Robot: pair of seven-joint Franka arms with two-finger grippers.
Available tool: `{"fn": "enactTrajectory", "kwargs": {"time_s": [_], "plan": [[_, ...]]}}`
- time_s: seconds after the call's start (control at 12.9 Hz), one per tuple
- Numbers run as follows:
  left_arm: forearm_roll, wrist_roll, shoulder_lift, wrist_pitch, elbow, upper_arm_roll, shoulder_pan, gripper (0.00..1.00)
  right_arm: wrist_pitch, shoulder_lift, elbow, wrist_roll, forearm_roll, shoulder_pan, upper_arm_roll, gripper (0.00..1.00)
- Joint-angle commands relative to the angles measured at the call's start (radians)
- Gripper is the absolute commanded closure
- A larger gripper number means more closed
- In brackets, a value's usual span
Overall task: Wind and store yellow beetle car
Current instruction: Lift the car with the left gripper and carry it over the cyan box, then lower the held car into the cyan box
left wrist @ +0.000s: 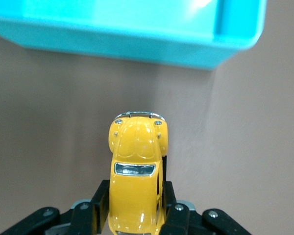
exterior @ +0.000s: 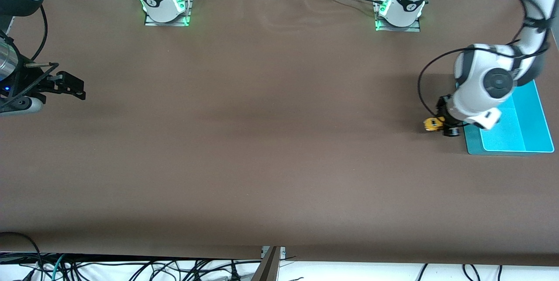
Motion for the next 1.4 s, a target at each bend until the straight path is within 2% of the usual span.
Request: {"fn": "enactTrajectory", "kwargs": {"time_s": [0.0, 0.23, 0.62, 0.7, 0.86, 0.93, 1.32], "plan": [[-0.052, 0.145, 0.006, -0.179, 0.152, -0.011, 0.086, 0.99, -0.003, -0.009, -0.006, 0.009, -0.01, 0.0, 0.0, 0.0], [-0.09, 0.274, 0.005, -0.233, 0.196, -0.011, 0.218, 0.99, -0.003, -0.008, -0.006, 0.009, -0.01, 0.0, 0.0, 0.0], [-0.088, 0.51, 0.011, -0.218, 0.138, -0.012, 0.405, 0.98, -0.005, -0.005, -0.004, 0.01, -0.011, 0.0, 0.0, 0.0], [-0.088, 0.542, 0.012, -0.174, 0.096, -0.012, 0.431, 0.98, -0.005, -0.005, -0.004, 0.009, -0.011, 0.0, 0.0, 0.0], [-0.081, 0.547, 0.008, 0.025, -0.041, -0.011, 0.485, 0.98, -0.003, -0.005, -0.004, 0.009, -0.011, 0.0, 0.0, 0.0], [-0.079, 0.547, 0.008, 0.075, -0.068, -0.011, 0.507, 0.98, -0.003, -0.005, -0.004, 0.009, -0.011, 0.0, 0.0, 0.0], [-0.077, 0.544, 0.031, 0.118, -0.079, -0.009, 0.524, 0.94, -0.003, -0.005, -0.004, 0.009, -0.011, 0.0, 0.0, 0.0]]}}
